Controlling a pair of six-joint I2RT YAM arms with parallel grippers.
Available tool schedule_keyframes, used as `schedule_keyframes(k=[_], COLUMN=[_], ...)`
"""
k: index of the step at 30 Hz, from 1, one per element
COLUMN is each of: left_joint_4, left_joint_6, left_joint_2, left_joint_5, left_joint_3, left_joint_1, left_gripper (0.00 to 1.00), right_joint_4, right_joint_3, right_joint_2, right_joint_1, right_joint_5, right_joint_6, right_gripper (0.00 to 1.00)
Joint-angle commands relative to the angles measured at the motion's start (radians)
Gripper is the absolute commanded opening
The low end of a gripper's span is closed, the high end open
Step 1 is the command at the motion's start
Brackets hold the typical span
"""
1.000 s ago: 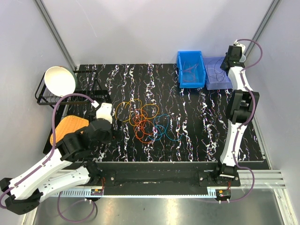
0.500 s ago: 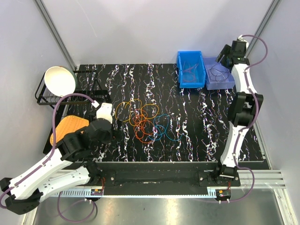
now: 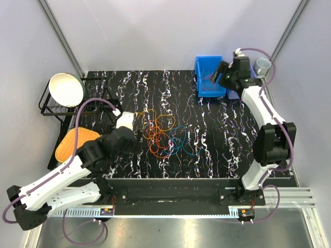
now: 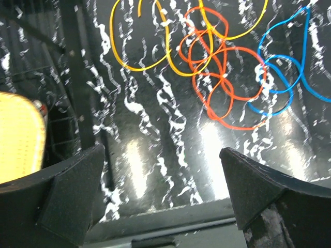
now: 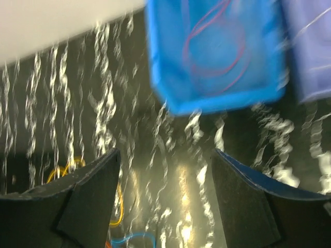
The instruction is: Untangle the cables
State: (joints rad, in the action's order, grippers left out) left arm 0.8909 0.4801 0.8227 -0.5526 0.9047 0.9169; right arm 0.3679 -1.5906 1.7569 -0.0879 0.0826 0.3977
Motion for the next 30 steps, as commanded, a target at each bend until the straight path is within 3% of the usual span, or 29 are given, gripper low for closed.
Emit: schedule_keyframes(k=[1,6,11,22,30], left_joint_4=[-0.162,-0.257,-0.359,-0.504,-0.563], left_joint_6=[0.025,0.054,0.077,0.104,0.101], left_joint_2=[0.047,0.168,0.291,0.506,0.647], left_joint_5=[0.048,0.075,0.082,0.174,0.243], left_joint_3=[-0.017,-0.029,-0.05,-0.024,0.005], left_joint_1=[-0.004,-0.003,-0.007,-0.067,-0.13], left_gripper=[0.99,0.99,0.99,0.99,0.9], right_joint_4=[-0.049,-0.156,-0.181,-0.236,-0.257], right_joint_3=[0.151,0.389,0.51,0.653,0.692], right_joint_2=[-0.121,-0.223,-0.258,-0.304,-0.292], right_joint_1=[-0.05,-0.088,-0.147,-0.165,-0.167], right_joint_5=[0.075,0.129,0.169,0.201,0.213], right_joint_6=[0.044,0.119,0.138,0.144,0.133], right_gripper=[0.75,0.73,0.72,0.72,0.72])
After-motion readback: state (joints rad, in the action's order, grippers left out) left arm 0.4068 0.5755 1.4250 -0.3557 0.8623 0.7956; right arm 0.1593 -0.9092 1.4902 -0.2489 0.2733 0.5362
